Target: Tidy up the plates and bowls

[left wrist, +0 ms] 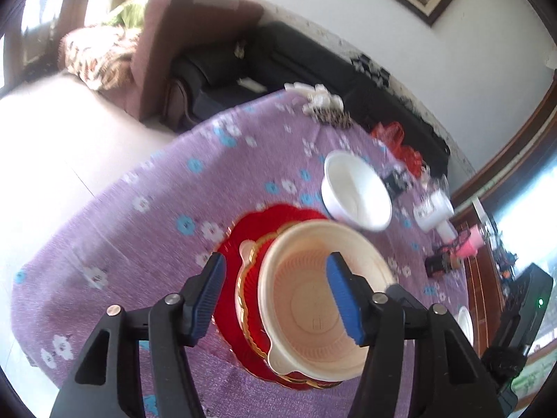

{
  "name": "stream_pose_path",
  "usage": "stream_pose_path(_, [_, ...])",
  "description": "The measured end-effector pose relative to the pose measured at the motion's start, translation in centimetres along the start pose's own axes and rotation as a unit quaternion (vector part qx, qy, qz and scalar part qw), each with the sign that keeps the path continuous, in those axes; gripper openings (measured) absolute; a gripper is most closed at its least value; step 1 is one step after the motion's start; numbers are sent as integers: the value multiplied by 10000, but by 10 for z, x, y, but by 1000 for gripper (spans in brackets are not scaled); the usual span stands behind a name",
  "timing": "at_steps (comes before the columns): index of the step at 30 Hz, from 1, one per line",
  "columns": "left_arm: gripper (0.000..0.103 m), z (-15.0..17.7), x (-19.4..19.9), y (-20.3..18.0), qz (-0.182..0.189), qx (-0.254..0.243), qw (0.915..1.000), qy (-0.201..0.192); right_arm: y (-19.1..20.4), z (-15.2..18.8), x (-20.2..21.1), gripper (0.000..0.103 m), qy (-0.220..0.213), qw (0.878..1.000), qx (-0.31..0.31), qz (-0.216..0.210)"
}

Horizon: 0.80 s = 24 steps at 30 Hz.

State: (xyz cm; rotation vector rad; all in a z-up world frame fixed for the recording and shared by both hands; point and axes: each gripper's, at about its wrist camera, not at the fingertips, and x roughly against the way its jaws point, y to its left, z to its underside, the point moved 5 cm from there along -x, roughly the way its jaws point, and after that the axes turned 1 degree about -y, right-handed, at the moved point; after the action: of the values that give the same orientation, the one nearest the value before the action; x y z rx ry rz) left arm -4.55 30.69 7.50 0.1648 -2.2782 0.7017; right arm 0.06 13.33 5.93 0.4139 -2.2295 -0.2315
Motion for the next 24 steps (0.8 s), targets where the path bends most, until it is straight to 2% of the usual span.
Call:
stream_pose_path(1, [62, -2, 7, -1, -43, -8, 9999, -130, 0, -1, 5, 42, -70, 10000, 34, 26])
stream_pose_path(3, [63, -4, 22, -5, -126, -89, 9989, -437, -1, -2, 17, 54, -246, 9996, 78, 68])
stream_pose_path(5, [71, -5, 38, -13, -140, -218, 9968, -753, -3, -3, 31, 60, -455, 9988, 135, 112])
stream_pose_path(8, [78, -4, 62, -31, -102, -478, 9914, -1215, -5, -2, 52, 63, -812, 9957, 300, 320])
stream_pose_path(10, [82, 0, 76, -47, -26, -717, 9868, -1451, -8, -1, 66, 69, -1120, 9917, 422, 478])
stream_pose_path(11, [85, 2, 80, -53, 22, -816, 9851, -1516, -12, -1, 74, 77, -1267, 9895, 437, 547])
stream_pose_path(12, [86, 5, 85, -60, 75, -908, 9834, -1568, -20, 0, 83, 83, -1416, 9872, 382, 618])
stream_pose_path(13, [86, 9, 89, -66, 127, -991, 9820, -1603, -25, 1, 87, 84, -1448, 9872, 303, 593])
stream_pose_path(15, [87, 16, 92, -78, 230, -1154, 9800, -1602, -40, 5, 94, 85, -1382, 9891, 92, 497])
stream_pose_path(18, [87, 25, 93, -90, 298, -1322, 9790, -1524, -79, 14, 101, 85, -1230, 9901, -305, 611])
stream_pose_path(21, [87, 34, 93, -96, 353, -1386, 9790, -1456, -125, 19, 106, 84, -1142, 9869, -554, 998])
stream_pose_path(24, [87, 42, 94, -99, 414, -1439, 9794, -1353, -188, 22, 116, 84, -1083, 9769, -746, 1683])
